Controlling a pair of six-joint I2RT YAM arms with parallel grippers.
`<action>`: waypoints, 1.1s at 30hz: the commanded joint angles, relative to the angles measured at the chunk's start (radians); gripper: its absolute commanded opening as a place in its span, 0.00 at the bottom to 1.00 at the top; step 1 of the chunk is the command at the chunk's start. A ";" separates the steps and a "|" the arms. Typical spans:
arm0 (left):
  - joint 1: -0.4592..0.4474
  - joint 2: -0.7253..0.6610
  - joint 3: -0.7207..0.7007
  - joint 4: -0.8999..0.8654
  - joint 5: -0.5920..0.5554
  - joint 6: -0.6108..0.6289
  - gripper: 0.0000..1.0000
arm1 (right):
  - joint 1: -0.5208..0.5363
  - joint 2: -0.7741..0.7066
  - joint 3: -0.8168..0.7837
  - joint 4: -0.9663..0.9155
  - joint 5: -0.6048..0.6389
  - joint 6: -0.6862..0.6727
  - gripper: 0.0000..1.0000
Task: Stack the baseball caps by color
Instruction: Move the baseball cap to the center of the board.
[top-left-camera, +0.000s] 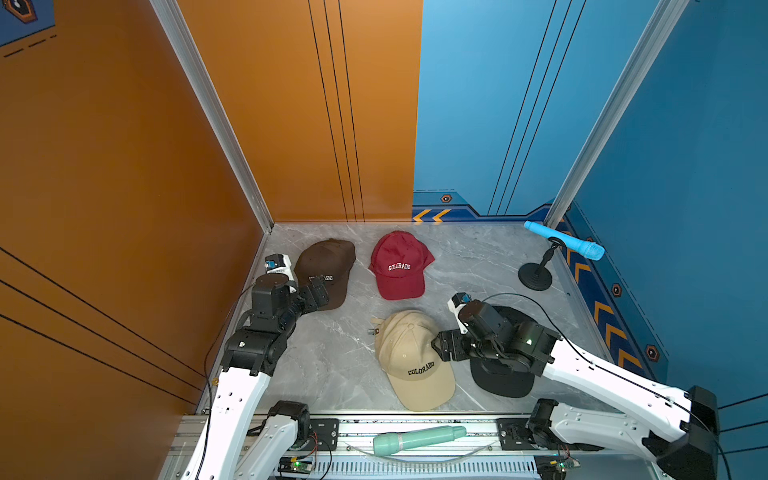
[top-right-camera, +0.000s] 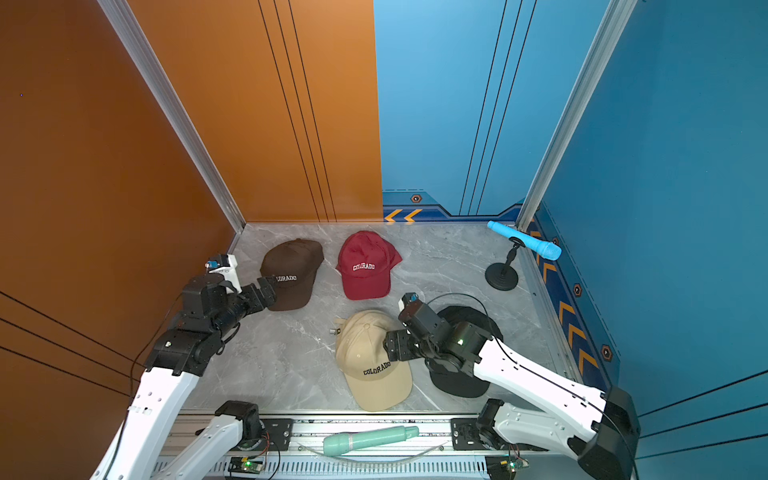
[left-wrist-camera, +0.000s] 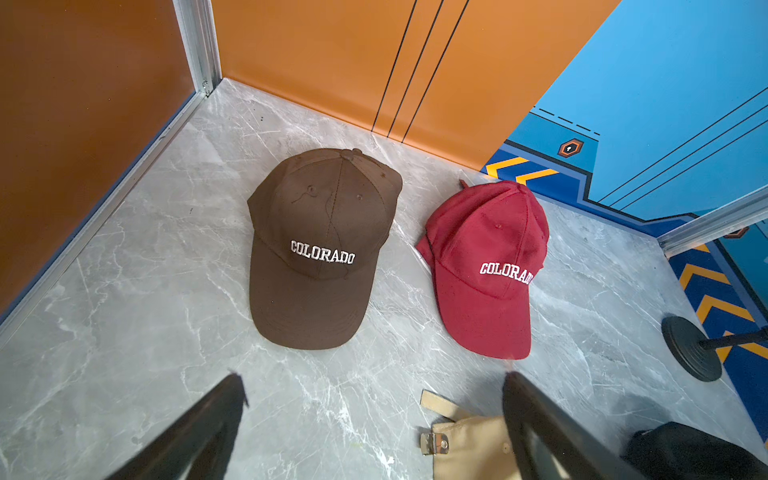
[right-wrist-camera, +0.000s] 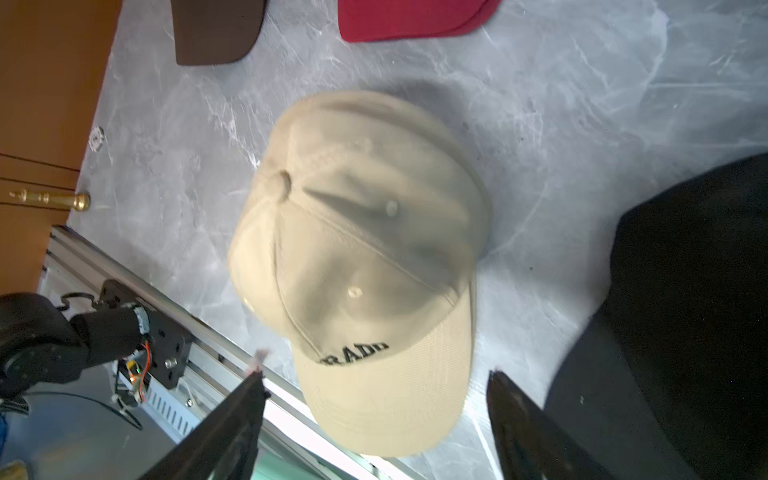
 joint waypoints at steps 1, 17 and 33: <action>-0.004 0.011 -0.006 0.019 0.003 -0.005 0.98 | 0.017 -0.006 -0.102 -0.062 0.006 -0.001 0.82; -0.005 0.068 0.047 0.038 0.004 0.020 0.98 | 0.161 0.300 -0.101 0.195 -0.092 0.065 0.79; -0.002 0.053 0.064 0.015 -0.025 0.048 0.98 | 0.170 0.529 0.148 0.215 -0.251 0.006 0.76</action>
